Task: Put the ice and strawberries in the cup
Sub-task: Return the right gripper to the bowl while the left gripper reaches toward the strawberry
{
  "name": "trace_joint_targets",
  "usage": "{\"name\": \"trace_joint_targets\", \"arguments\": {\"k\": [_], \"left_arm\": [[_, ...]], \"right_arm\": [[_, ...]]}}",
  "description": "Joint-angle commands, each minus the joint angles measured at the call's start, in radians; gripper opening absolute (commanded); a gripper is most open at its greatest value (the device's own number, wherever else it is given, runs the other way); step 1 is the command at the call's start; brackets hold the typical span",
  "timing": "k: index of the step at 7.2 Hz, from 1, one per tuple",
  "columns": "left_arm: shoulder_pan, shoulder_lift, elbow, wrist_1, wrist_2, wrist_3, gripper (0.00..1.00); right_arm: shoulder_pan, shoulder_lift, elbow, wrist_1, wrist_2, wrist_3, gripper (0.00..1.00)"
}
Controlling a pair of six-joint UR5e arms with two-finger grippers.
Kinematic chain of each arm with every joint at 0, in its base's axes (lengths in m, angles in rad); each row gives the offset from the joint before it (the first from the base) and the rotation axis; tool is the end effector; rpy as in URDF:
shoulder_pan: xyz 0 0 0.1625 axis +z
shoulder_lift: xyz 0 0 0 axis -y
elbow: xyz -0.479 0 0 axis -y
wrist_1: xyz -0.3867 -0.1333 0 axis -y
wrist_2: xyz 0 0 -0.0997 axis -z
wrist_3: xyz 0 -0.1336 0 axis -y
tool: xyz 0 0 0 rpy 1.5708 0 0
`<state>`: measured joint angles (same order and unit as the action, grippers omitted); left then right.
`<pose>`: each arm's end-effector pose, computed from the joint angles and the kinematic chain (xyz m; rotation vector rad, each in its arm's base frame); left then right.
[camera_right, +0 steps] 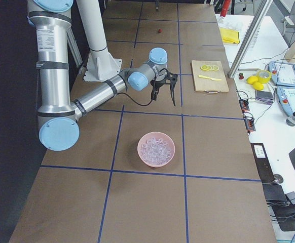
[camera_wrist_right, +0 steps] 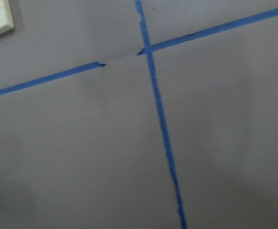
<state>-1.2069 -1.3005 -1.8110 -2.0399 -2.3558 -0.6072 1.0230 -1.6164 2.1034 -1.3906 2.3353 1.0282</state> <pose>0.1021 -0.3774 0.6789 0.0077 0.8760 -0.0553 -0.2036 -0.4122 0.4741 -0.0742 -0.9667 0.1874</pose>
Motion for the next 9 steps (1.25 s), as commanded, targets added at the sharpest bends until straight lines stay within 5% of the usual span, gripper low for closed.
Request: {"name": "trace_joint_targets", "arguments": {"k": [1,5,9], "left_arm": [[0.159,-0.078,-0.011,-0.037,0.126,-0.184,1.0],[0.357,-0.149,0.015,-0.043,0.289,-0.336,1.0],[0.365,-0.198,0.147,-0.174,0.303,-0.338,0.99]], "right_arm": [[0.147,-0.173,-0.008,-0.004,0.03,-0.385,0.99],[0.249,-0.223,-0.046,-0.007,0.032,-0.582,0.99],[0.25,-0.221,-0.04,-0.007,0.032,-0.582,0.99]]}}
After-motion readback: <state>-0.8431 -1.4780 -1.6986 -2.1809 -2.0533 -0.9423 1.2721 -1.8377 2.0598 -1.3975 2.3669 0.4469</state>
